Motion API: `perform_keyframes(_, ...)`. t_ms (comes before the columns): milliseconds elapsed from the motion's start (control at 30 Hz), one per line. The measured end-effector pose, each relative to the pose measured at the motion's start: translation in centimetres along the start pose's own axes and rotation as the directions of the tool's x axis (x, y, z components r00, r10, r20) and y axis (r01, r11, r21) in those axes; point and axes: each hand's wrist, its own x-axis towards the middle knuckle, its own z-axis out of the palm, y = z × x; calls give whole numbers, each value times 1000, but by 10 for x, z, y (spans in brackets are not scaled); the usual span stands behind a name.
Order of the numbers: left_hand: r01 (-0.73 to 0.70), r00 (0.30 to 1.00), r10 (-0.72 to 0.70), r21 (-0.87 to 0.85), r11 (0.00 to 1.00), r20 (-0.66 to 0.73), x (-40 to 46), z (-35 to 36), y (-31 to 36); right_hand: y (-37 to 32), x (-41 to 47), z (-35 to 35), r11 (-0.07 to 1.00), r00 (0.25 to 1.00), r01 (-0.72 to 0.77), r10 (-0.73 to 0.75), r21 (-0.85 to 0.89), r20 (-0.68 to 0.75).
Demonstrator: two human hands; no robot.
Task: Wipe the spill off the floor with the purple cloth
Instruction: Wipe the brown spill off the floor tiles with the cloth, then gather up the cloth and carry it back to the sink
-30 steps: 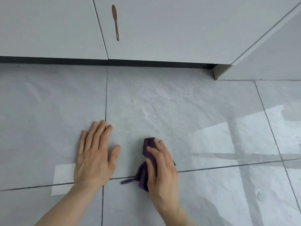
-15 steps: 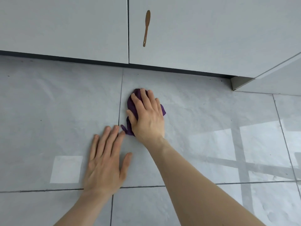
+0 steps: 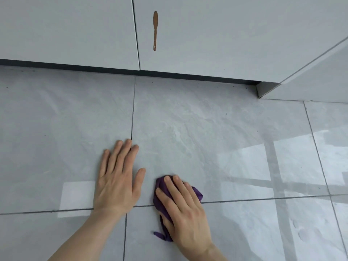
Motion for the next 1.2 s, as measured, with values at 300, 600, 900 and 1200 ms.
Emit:
perform_keyframes(300, 0, 1000, -2, -161, 987, -8, -3, -11, 1, -1, -51, -43, 994, 984, -66, 51, 85, 168)
perform_keyframes(600, -496, 784, 522, -167, 852, 336, -79, -25, 76, 21, -70, -76, 990, 957, -106, 76, 93, 281)
perform_keyframes(900, -396, 849, 397, -77, 915, 350, -131, -15, 93, -1, -87, -64, 981, 965, -132, 96, 140, 244)
perform_keyframes(1200, -233, 816, 213, -32, 972, 538, -128, -58, 120, -18, -70, -101, 957, 848, -280, 208, 78, 487)
